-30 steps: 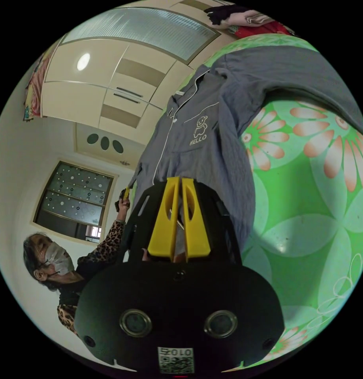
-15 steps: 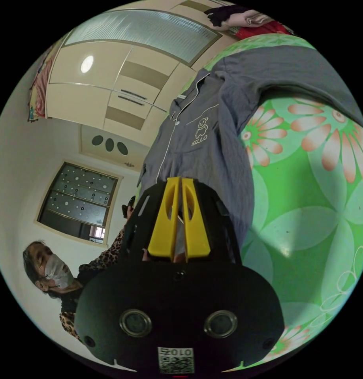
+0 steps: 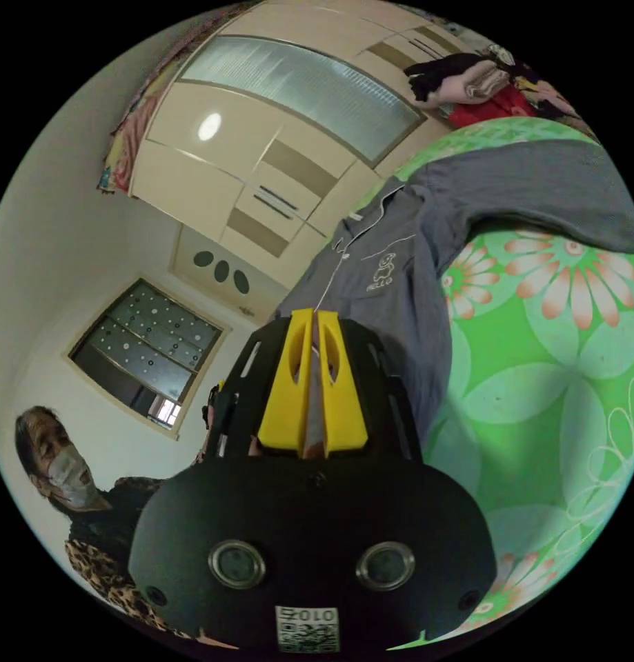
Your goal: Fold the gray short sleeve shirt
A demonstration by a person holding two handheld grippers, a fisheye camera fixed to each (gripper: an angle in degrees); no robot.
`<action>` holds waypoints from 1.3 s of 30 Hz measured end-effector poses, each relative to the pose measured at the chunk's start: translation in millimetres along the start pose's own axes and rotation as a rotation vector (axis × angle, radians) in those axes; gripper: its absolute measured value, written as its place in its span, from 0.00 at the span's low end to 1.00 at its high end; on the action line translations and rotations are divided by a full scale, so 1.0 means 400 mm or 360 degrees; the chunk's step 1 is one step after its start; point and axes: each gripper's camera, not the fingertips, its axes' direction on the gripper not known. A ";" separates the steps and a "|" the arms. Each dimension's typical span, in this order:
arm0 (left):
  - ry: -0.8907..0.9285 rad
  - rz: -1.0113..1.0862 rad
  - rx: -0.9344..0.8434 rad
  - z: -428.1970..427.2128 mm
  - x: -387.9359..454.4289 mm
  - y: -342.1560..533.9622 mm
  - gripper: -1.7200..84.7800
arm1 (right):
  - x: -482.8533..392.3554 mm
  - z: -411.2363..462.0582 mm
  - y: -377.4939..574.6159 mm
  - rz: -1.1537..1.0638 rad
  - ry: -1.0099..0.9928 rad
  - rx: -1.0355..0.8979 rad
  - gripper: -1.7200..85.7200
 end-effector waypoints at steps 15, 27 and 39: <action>0.0229 0.1240 -0.1408 0.355 0.761 0.677 0.02 | -0.446 0.177 0.435 -0.0154 0.0198 -0.0725 0.12; 0.0081 0.1938 -0.1527 0.499 1.084 0.899 0.07 | -0.410 0.237 0.478 0.0093 0.0003 -0.0703 0.12; -0.0204 0.2128 -0.1611 0.550 1.202 0.948 0.07 | -0.418 0.144 0.504 0.0110 0.0194 -0.0644 0.05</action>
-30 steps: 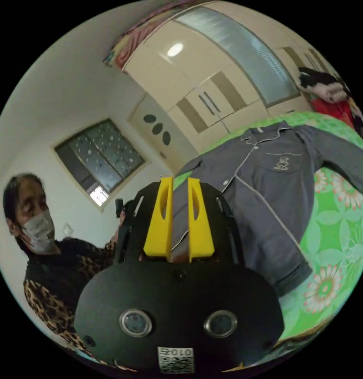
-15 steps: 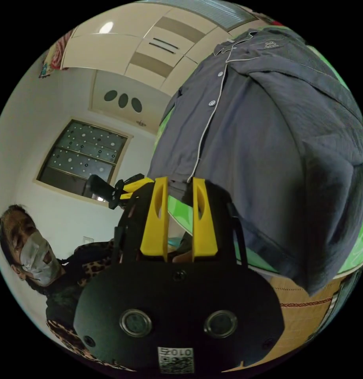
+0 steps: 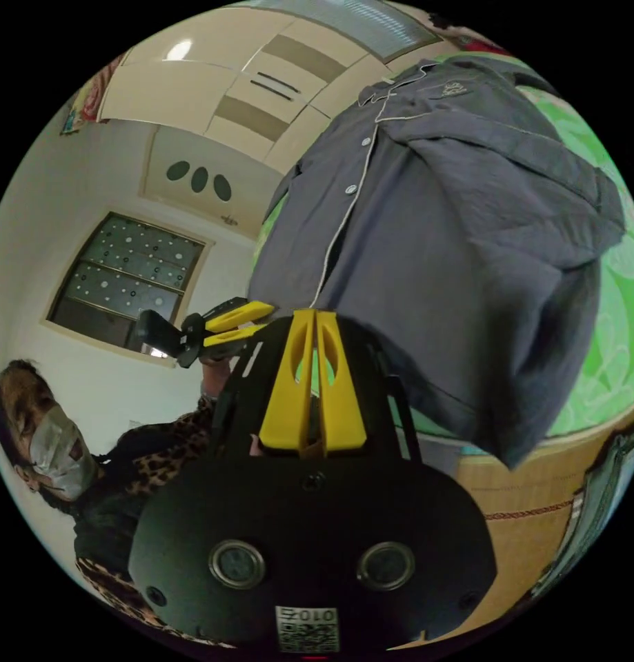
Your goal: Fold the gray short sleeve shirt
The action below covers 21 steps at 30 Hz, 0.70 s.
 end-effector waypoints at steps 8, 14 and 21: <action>0.0071 -0.0057 0.0055 -0.050 -0.006 -0.052 0.06 | -0.041 -0.022 0.023 -0.0104 -0.0154 0.0067 0.06; 0.0034 0.0049 0.0050 -0.081 0.002 -0.128 0.07 | -0.051 0.018 -0.039 -0.0001 -0.0027 -0.0124 0.12; 0.0065 0.0158 -0.0039 -0.064 -0.002 -0.173 0.08 | -0.039 0.001 -0.063 0.0056 -0.0003 -0.0119 0.12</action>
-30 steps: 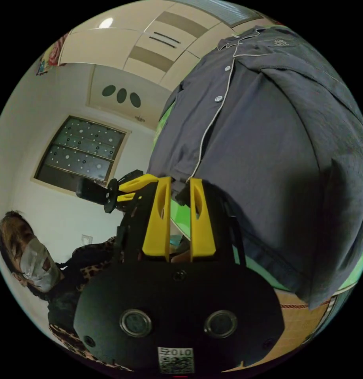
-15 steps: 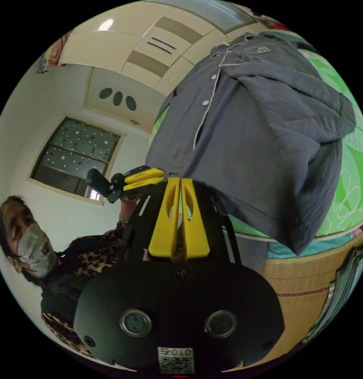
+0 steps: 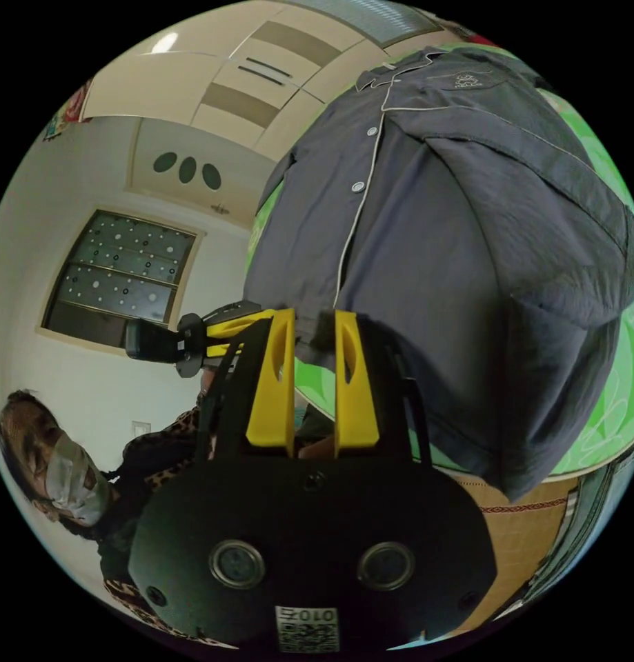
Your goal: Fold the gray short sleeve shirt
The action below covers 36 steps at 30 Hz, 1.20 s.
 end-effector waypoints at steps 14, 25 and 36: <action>-0.0048 0.0082 -0.0011 -0.053 -0.014 -0.038 0.08 | 0.080 -0.062 0.025 0.0047 -0.0493 0.0057 0.06; -0.0178 0.0080 0.0035 -0.106 -0.006 -0.048 0.07 | 0.100 -0.114 0.039 0.0115 -0.0588 0.0107 0.06; -0.0347 0.0017 0.0098 -0.150 -0.029 -0.029 0.02 | 0.106 -0.130 0.058 0.0160 -0.0672 0.0145 0.06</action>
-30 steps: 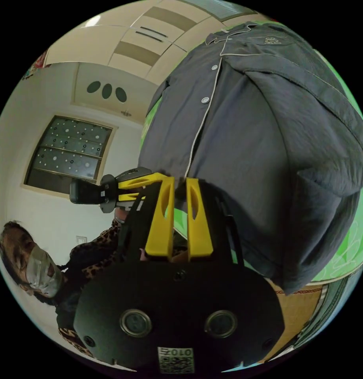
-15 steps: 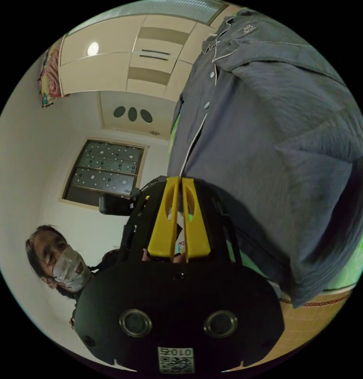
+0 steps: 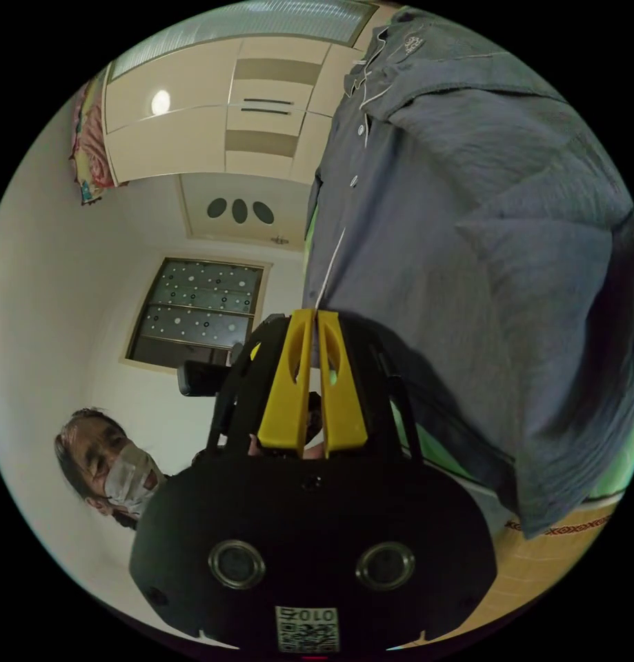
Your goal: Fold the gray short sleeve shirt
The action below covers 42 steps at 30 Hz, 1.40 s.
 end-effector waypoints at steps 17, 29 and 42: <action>0.0529 0.0104 -0.0076 -0.047 -0.205 -0.046 0.02 | -0.083 0.025 0.012 -0.0132 0.0514 -0.0004 0.05; 0.0706 0.0108 -0.0437 0.162 -0.240 -0.023 0.02 | -0.178 -0.082 0.022 -0.0325 0.0393 0.0087 0.08; 0.1000 -0.0106 -0.0314 0.241 -0.350 0.029 0.02 | -0.228 -0.340 0.082 -0.0145 0.0955 0.0570 0.15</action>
